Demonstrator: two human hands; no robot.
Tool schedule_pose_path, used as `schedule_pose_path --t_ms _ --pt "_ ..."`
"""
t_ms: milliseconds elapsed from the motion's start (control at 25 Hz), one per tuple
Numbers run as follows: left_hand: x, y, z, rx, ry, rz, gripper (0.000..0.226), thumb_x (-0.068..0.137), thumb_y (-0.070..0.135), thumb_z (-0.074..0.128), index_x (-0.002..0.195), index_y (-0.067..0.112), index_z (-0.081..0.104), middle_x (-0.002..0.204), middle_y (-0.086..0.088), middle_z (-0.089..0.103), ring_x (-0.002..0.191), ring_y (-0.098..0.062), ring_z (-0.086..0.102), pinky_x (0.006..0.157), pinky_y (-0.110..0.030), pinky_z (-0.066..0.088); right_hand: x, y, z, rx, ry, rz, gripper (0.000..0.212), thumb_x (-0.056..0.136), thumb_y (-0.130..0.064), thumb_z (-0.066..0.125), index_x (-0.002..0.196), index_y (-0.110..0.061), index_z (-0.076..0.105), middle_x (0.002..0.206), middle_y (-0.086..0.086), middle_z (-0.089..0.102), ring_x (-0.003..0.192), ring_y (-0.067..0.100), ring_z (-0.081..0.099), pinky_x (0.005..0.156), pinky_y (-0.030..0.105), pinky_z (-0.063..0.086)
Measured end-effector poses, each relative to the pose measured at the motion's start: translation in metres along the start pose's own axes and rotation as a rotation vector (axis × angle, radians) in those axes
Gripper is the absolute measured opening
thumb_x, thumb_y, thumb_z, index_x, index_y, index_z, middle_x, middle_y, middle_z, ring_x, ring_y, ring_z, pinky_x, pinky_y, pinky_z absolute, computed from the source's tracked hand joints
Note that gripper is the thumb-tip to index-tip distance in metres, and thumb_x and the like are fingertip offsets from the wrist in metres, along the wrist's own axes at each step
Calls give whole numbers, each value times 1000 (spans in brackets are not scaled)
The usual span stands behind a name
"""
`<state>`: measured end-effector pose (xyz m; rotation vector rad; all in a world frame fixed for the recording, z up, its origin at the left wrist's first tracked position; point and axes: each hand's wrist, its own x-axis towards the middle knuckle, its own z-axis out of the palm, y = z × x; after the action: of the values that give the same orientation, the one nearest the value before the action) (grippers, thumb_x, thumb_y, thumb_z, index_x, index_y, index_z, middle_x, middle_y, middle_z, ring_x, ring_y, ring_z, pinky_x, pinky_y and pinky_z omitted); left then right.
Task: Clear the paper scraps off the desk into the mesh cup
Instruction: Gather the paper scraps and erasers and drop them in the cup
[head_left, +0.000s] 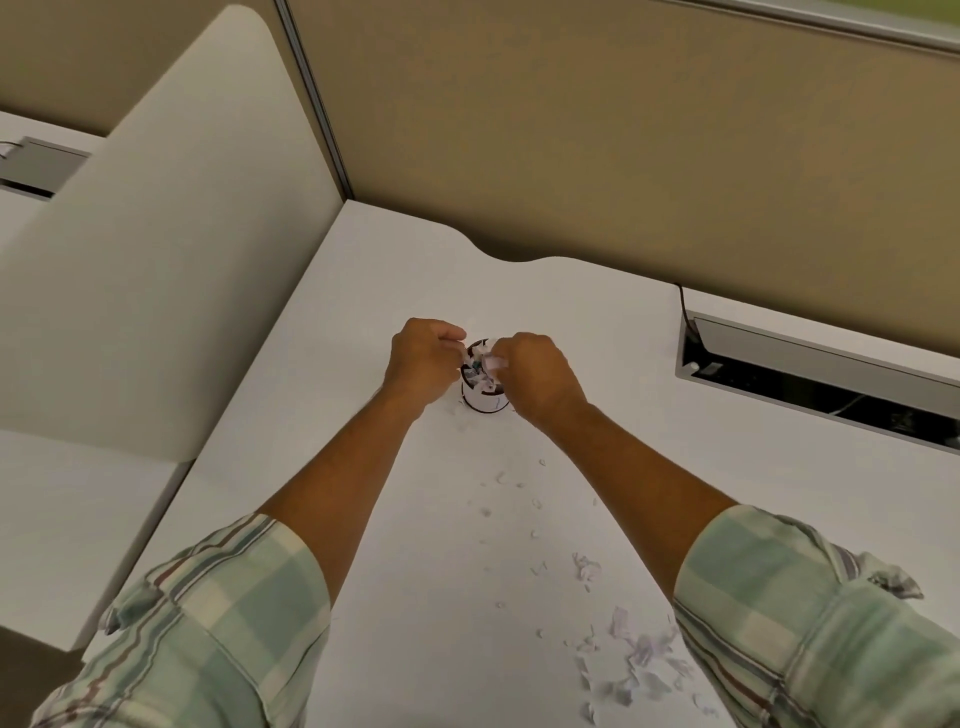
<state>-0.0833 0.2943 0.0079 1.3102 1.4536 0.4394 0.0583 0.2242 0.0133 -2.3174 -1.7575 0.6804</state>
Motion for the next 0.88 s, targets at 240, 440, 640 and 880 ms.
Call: schedule_pose_path --t_ms 240,440,640,880 --pt "-1 -7 0 -7 107 38 26 91 0 59 106 10 77 105 -10 77 99 -28 74 89 -45 63 -19 3 36 -433 -151 -224 55 100 -43 50 143 -9 50 147 12 55 132 32 54 115 46 39" --pt "10 -40 2 134 181 40 21 92 5 62 103 12 78 103 -7 78 99 -24 73 89 -36 61 -9 5 48 -503 -256 -214 74 101 -51 40 160 -12 20 167 10 27 155 27 25 127 51 -1" --pt "12 -78 15 334 74 -19 27 86 10 78 113 9 74 113 -11 76 102 -24 72 82 -19 49 11 -3 43 -556 -398 -170 73 102 -49 39 162 -16 13 170 6 19 158 27 15 125 57 -11" --pt "5 -98 35 451 -49 43 61 70 20 92 125 8 67 120 -14 68 109 -28 66 92 -28 48 26 3 51 -583 -434 -196 66 101 -26 52 160 -24 21 167 2 28 155 28 22 125 61 -4"
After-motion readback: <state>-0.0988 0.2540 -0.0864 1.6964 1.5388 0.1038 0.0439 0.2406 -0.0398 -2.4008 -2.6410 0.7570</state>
